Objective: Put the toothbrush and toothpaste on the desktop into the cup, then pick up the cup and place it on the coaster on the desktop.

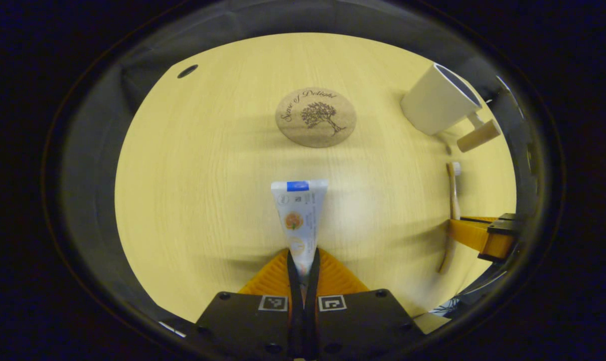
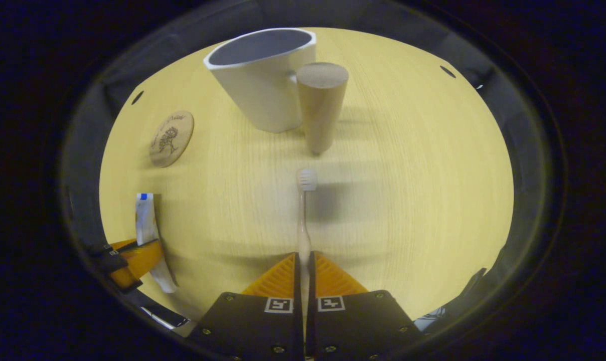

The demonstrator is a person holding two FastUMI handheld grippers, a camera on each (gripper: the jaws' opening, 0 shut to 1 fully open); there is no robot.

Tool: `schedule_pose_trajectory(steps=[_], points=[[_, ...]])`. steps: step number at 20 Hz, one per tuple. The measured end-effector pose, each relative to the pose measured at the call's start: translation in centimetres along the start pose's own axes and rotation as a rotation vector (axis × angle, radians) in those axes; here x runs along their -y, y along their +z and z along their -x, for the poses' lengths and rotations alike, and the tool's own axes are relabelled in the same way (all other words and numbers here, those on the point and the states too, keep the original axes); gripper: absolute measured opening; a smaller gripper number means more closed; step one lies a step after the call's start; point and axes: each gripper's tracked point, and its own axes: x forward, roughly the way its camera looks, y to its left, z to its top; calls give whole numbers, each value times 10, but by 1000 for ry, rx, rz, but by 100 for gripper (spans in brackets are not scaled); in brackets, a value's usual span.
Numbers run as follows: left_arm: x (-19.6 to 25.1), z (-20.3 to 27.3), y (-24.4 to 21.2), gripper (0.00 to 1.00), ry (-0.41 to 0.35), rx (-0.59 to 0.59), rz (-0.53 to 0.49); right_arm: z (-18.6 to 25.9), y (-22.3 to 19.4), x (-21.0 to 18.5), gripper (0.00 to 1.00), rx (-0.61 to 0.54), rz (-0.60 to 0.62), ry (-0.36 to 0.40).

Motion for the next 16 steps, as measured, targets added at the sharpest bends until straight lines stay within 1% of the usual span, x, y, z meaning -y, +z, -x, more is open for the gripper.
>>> schedule_pose_trajectory(steps=[4,10,13,16], points=[[-3,4,0,8,0,10,11,17,0,-11,4,18,-13,45],[-5,19,7,8,-10,44,26,55,5,-26,3,90,12,88],[-6,24,11,8,-10,58,29,77,15,-35,3,139,11,113],[-5,24,10,8,-16,60,36,95,30,-39,3,197,11,119]])
